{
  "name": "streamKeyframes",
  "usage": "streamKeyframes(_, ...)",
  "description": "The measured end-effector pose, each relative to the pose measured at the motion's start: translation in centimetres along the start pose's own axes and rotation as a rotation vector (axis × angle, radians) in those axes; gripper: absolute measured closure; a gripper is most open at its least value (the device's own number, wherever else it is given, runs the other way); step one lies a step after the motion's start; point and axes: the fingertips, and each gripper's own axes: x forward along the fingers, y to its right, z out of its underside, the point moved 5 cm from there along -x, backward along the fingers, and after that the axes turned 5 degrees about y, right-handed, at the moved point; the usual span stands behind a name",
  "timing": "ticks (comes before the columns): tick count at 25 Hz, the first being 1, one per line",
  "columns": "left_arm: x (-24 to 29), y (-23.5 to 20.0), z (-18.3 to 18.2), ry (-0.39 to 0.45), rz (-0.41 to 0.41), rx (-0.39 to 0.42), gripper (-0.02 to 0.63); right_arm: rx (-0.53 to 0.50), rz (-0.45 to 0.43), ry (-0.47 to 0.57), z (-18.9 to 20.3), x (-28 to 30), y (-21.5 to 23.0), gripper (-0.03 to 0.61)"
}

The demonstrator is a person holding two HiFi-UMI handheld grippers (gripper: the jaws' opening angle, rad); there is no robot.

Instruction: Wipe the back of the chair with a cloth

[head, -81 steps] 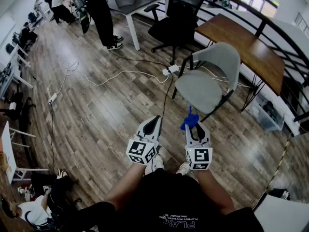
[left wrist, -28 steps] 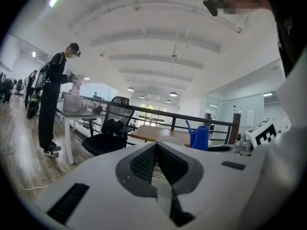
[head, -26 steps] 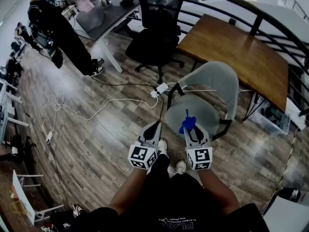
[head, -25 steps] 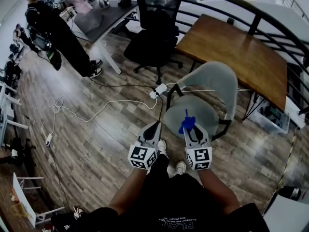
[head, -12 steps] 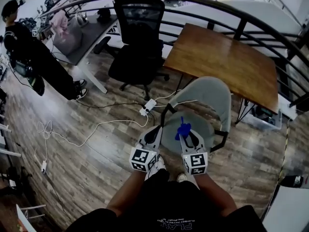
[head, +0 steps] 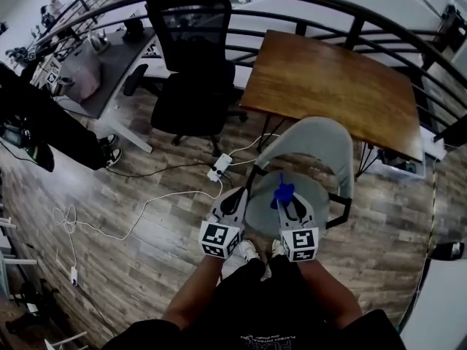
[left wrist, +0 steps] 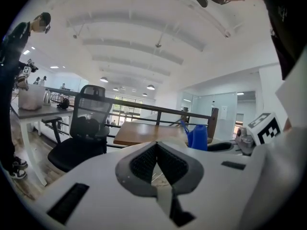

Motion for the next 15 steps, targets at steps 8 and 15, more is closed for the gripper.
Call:
streamKeyframes(8, 7.2, 0.4, 0.0, -0.021, 0.088, 0.027, 0.617, 0.031, 0.034, -0.017, 1.0, 3.2, 4.6, 0.454)
streamKeyframes(15, 14.1, 0.6, 1.9, -0.066, 0.111, 0.036, 0.617, 0.024, 0.075, -0.040, 2.5, 6.8, 9.2, 0.454)
